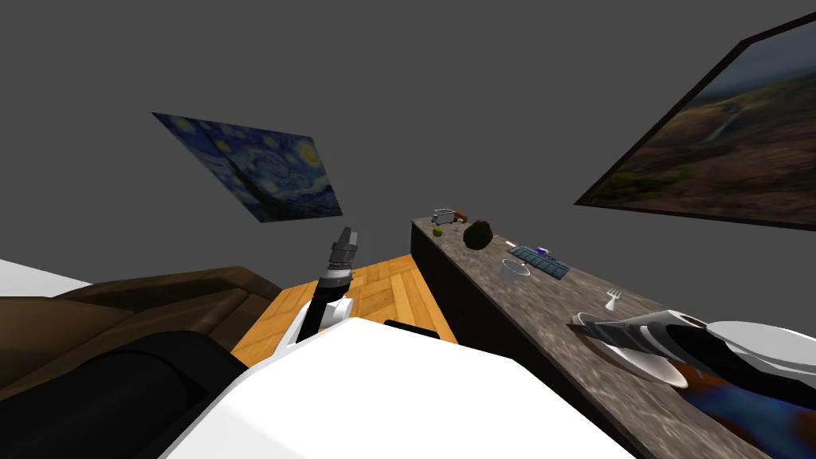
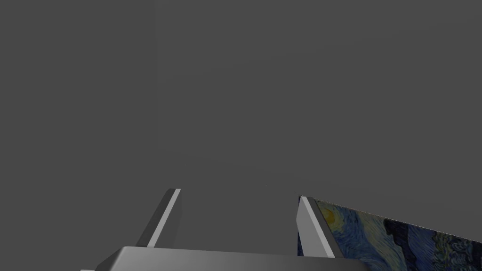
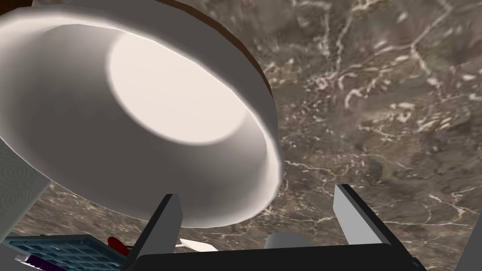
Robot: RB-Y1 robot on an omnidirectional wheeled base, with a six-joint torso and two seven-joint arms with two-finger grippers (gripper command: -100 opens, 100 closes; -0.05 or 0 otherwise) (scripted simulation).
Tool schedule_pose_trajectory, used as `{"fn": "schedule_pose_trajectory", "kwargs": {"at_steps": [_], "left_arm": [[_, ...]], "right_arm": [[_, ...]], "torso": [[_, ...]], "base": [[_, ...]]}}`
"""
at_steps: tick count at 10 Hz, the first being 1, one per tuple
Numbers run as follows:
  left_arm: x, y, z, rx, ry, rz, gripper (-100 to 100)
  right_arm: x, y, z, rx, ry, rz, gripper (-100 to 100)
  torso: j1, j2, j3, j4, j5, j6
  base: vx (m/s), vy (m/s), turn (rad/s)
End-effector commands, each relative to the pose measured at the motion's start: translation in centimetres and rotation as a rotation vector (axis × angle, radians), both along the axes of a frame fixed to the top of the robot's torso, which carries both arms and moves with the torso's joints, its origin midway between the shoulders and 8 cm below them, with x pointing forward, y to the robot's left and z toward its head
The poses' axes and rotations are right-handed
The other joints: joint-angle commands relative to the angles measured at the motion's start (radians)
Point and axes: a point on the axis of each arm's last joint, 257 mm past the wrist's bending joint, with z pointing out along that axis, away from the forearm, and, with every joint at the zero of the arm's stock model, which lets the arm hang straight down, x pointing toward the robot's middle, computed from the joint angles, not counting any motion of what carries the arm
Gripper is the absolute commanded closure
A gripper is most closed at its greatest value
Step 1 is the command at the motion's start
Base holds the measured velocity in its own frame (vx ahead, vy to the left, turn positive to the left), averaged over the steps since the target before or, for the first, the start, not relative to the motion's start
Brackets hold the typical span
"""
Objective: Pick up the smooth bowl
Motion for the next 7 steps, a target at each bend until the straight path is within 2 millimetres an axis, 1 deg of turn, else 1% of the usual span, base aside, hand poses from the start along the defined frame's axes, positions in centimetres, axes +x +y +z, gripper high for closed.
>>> {"fn": "schedule_pose_trajectory", "kwargs": {"at_steps": [1,3,4,7], "left_arm": [[0.00,0.00,0.00,0.000,0.000,0.000,0],[0.00,0.00,-0.01,0.000,0.000,0.000,0],[0.00,0.00,-0.01,0.000,0.000,0.000,0],[0.00,0.00,-0.01,0.000,0.000,0.000,0]], "right_arm": [[0.57,0.12,-0.29,-0.010,0.008,-0.014,-100],[0.40,0.02,-0.32,-0.011,0.012,-0.015,-100],[0.38,-0.01,-0.33,-0.012,0.012,-0.017,100],[0.41,0.02,-0.34,-0.010,0.012,-0.018,100]], "torso": [[0.000,0.000,0.000,0.000,0.000,0.000],[0.002,-0.004,-0.002,-0.001,0.000,0.001],[0.002,-0.006,-0.003,-0.001,0.000,0.001],[0.000,-0.009,-0.005,-0.002,0.000,0.000]], "base": [[-0.124,-0.027,0.091],[-0.031,0.002,-0.001],[0.000,0.000,0.000],[0.000,0.000,0.000]]}}
